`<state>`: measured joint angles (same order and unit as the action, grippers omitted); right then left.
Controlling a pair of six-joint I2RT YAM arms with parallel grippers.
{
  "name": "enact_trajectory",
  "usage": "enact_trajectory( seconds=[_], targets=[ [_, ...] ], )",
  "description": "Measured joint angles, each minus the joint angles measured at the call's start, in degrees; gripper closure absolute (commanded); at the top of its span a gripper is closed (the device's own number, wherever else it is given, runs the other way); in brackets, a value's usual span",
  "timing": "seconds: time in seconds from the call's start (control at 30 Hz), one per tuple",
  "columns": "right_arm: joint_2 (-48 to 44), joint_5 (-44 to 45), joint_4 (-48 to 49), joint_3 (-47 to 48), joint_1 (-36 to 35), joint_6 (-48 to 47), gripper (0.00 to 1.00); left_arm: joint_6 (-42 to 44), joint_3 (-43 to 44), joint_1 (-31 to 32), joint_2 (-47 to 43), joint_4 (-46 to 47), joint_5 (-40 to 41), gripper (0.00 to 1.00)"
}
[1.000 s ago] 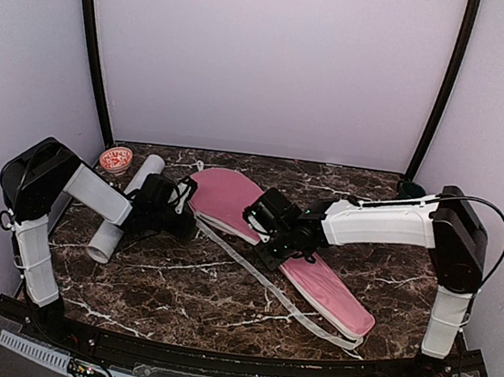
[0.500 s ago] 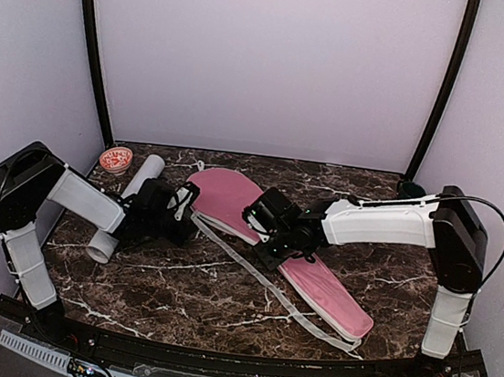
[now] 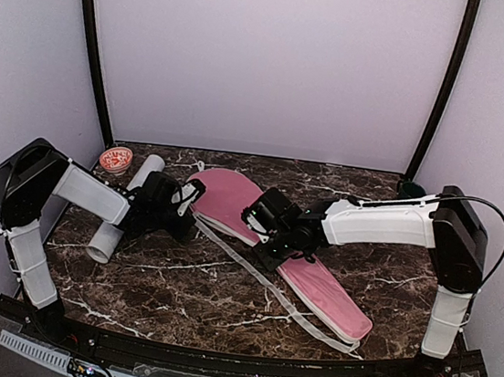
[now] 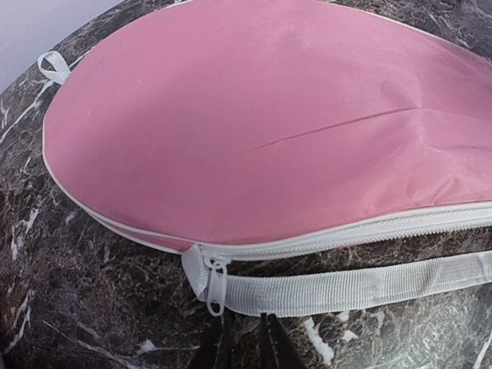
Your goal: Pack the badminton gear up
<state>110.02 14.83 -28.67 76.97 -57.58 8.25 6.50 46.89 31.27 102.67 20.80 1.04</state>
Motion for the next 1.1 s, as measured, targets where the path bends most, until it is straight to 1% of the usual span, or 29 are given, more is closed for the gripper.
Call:
enact_trajectory(
  seconds=[0.27,0.53,0.8,0.87,1.1],
  targets=[
    [-0.11,-0.7,0.42,-0.52,0.0,0.2,1.0,2.19,2.84,0.0,3.13,-1.25,1.11,0.86],
    [-1.01,-1.38,0.35,-1.14,0.0,0.42,1.0,2.47,2.97,-0.07,3.48,-1.25,2.97,0.85],
    [-1.01,-1.42,0.37,-1.25,0.0,0.42,1.0,2.32,3.93,-0.9,4.37,-1.4,3.1,0.84],
    [-1.01,-1.42,0.37,-1.25,0.0,0.42,1.0,2.29,4.85,-1.01,5.25,-1.68,3.1,0.86],
    [-1.01,-1.53,0.39,-1.25,0.0,0.42,1.0,2.29,5.64,-1.11,5.64,-2.38,2.51,0.97]
  ],
)
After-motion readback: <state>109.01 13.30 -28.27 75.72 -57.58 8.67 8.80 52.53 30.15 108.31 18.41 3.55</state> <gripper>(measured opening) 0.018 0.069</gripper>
